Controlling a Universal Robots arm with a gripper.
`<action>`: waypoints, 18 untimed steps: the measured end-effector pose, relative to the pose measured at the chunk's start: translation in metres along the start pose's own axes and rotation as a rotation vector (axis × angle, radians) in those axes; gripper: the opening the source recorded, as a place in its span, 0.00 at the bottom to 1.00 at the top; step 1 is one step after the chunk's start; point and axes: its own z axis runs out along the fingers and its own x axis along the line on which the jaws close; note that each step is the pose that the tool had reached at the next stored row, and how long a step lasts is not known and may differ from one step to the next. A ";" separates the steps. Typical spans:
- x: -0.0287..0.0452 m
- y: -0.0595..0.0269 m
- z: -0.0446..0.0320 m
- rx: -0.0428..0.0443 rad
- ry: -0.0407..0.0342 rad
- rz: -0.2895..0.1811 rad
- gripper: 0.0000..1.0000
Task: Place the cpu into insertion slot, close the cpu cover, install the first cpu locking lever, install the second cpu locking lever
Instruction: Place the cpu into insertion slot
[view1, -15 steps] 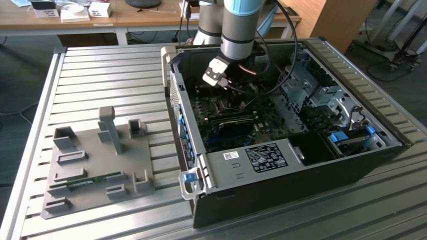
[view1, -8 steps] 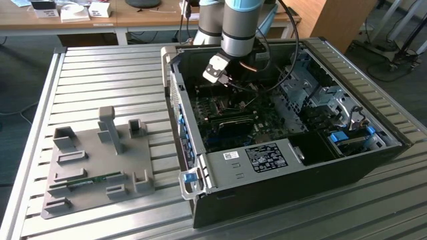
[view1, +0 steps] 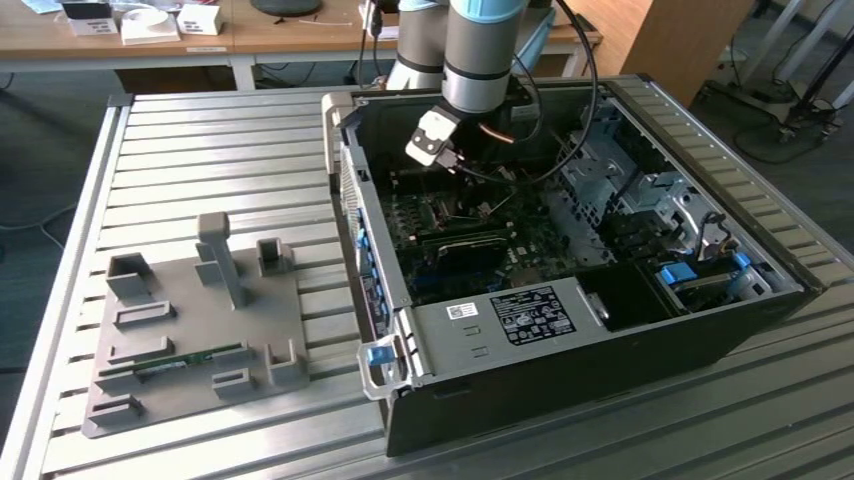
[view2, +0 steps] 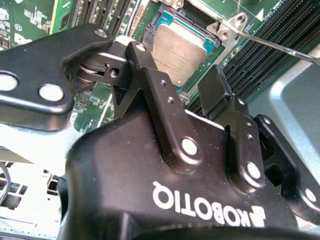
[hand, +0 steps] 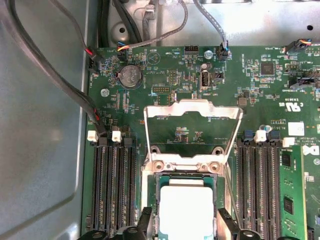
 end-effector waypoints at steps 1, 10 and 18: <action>0.0000 0.0000 0.0000 0.0000 0.0000 0.000 0.60; 0.0000 0.0000 0.0000 0.0000 -0.0001 0.000 0.24; 0.0000 0.0001 0.0000 0.0001 -0.0002 0.000 0.11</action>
